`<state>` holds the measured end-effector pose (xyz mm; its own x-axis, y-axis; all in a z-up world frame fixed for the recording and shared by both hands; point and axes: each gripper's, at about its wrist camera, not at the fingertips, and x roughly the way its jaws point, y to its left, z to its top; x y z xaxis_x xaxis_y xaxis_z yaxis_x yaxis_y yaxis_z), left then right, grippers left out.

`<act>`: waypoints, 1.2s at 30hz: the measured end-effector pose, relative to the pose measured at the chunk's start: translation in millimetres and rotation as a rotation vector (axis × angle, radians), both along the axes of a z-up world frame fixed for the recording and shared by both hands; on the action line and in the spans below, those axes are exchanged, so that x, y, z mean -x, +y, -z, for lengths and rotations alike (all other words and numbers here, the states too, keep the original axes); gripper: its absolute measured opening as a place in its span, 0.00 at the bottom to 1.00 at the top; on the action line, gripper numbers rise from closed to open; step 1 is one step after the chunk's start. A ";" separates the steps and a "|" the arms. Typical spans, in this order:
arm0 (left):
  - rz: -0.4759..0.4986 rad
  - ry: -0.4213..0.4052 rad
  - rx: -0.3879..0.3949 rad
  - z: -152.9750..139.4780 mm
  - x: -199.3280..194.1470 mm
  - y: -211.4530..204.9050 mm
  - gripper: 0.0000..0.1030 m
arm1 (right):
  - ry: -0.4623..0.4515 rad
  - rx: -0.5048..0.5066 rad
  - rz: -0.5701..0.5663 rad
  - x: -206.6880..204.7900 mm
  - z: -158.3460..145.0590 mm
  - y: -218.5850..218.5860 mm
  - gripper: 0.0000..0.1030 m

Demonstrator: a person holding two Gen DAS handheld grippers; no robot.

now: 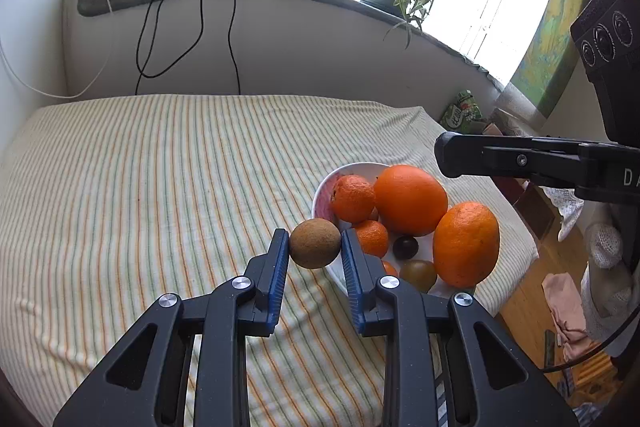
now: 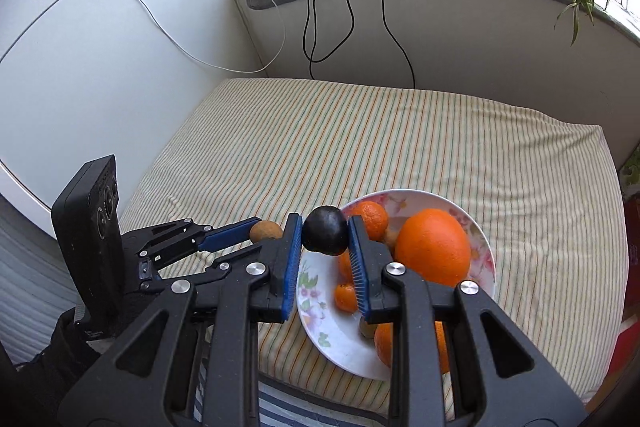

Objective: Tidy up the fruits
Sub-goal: 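Carry the plum and kiwi onto the plate and open both tools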

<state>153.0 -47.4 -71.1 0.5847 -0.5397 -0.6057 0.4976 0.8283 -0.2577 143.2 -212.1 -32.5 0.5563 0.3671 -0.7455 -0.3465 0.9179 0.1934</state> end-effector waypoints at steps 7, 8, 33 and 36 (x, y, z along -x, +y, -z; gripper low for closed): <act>0.022 0.011 0.003 3.3 -0.2 -13.0 0.24 | -0.039 0.088 0.004 23.2 10.2 -2.3 0.24; 0.026 0.012 0.004 3.3 0.5 -14.4 0.24 | -0.039 0.099 0.003 22.6 11.1 -1.9 0.24; 0.080 0.028 -0.013 11.1 9.9 -40.9 0.24 | -0.032 0.194 -0.001 20.9 28.9 -4.4 0.24; 0.083 0.027 -0.016 11.5 10.8 -41.2 0.24 | -0.037 0.195 0.000 22.0 28.8 -4.9 0.24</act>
<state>142.2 -88.6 -82.5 0.5218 -0.5756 -0.6296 0.5576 0.7887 -0.2590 121.2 -217.0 -61.2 0.5842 0.2183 -0.7817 -0.3505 0.9366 -0.0004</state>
